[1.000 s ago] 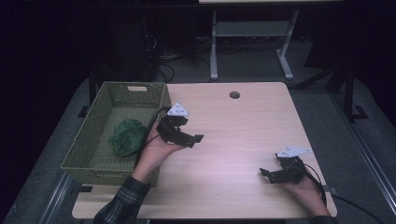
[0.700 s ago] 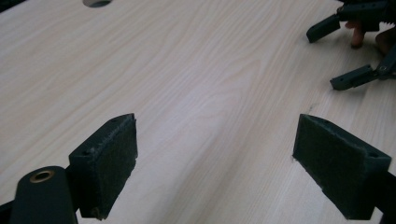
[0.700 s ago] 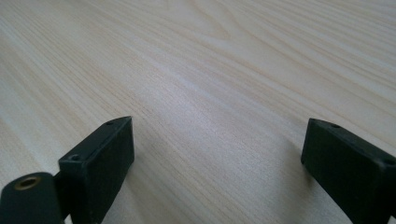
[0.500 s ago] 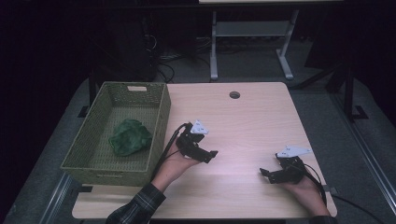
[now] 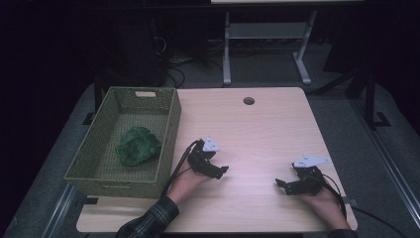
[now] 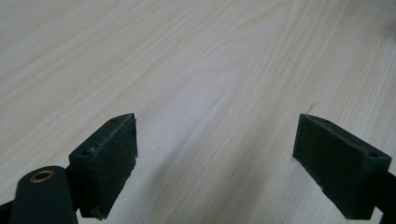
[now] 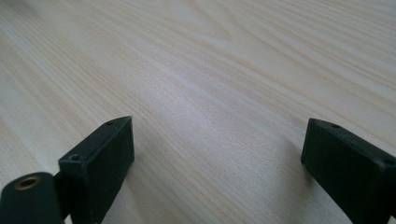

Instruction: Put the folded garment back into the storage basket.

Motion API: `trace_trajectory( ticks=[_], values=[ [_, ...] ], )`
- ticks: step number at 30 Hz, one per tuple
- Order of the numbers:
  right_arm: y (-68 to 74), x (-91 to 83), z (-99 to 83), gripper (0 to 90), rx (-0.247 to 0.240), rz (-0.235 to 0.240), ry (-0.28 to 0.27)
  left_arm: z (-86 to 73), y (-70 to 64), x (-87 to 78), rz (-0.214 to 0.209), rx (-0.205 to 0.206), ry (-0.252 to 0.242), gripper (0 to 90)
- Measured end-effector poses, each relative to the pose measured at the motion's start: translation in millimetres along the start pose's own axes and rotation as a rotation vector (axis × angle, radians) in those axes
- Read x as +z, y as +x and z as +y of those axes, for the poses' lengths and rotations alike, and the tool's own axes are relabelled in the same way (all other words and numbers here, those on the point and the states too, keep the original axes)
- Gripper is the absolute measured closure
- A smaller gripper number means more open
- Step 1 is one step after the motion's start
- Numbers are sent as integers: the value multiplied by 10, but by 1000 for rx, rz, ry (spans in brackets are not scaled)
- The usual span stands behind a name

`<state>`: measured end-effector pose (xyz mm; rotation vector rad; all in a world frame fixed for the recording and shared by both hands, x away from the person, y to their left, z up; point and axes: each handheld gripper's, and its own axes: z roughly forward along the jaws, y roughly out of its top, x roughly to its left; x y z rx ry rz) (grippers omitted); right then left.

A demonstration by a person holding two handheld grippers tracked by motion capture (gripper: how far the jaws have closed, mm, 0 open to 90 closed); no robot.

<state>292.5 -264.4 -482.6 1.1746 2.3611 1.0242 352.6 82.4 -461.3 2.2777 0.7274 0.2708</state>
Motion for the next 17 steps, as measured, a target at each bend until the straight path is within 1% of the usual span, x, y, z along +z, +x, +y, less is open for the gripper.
trace_trajectory(
  ticks=[1,3,4,5,6,8,17],
  values=[
    [0,0,0,93,0,0,0,-39,1,50,-2,-7,16,130],
    [0,0,0,92,0,0,0,-77,-1,83,-7,-10,25,130],
    [0,0,0,93,-1,0,0,-92,-16,85,3,-5,12,128],
    [0,0,0,93,-1,0,0,-92,-16,85,3,-5,12,129],
    [0,0,0,93,-1,1,0,-110,-37,94,19,21,3,129],
    [0,0,0,93,-1,1,-1,-149,-42,99,18,17,-32,127],
    [1,0,-1,92,-3,2,-1,-150,-43,98,18,16,-32,128]
  ],
)
